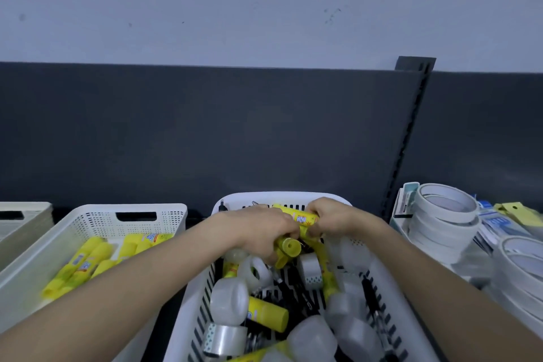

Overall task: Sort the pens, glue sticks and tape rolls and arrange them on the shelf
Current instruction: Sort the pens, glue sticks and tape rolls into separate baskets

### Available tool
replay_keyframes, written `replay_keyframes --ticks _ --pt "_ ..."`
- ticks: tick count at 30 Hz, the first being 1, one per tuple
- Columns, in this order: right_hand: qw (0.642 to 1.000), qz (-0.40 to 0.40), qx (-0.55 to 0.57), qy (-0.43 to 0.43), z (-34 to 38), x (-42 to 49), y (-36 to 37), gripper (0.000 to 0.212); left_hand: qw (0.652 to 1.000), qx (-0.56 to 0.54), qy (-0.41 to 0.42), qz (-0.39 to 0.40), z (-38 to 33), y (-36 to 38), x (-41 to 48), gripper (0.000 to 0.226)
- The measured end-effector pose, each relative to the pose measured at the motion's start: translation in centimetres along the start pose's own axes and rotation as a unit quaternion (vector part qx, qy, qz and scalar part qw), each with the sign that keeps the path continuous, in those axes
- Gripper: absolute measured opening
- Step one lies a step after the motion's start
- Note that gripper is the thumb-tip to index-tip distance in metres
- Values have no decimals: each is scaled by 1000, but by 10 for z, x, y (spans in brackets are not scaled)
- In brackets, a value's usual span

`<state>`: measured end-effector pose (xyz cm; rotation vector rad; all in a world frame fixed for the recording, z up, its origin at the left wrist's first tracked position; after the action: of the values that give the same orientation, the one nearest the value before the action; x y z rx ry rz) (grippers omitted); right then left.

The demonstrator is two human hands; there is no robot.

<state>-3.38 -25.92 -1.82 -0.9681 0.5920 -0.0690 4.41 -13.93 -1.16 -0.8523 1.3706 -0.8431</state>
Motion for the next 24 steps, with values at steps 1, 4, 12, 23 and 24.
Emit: replay_keyframes --ticks 1,4,12,23,24 --pt "1000 -25 -15 5 0 -3 -4 12 999 -32 -4 21 2 1 0 50" --pt "996 -82 -16 32 -2 -18 -14 13 993 -86 -28 80 3 2 1 58" --pt "969 -183 156 61 -17 -65 -8 16 984 -30 -48 171 -3 -6 5 69" --pt "908 -188 373 -23 -5 -83 19 12 994 -109 28 10 -3 -2 -20 53" --pt "898 -193 393 -28 -3 -83 20 10 990 -133 33 -28 1 -2 -26 50"
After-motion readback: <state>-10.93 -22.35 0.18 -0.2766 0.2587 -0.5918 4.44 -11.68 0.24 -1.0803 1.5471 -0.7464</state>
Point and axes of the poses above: each hand's wrist, its own x-axis towards the middle knuckle, its own y-axis out of the palm, z = x × y, the point moved 3 cm from there along x, towards the middle knuckle, and after that the axes turned 13 degrees about z, right-handed, at the moved point
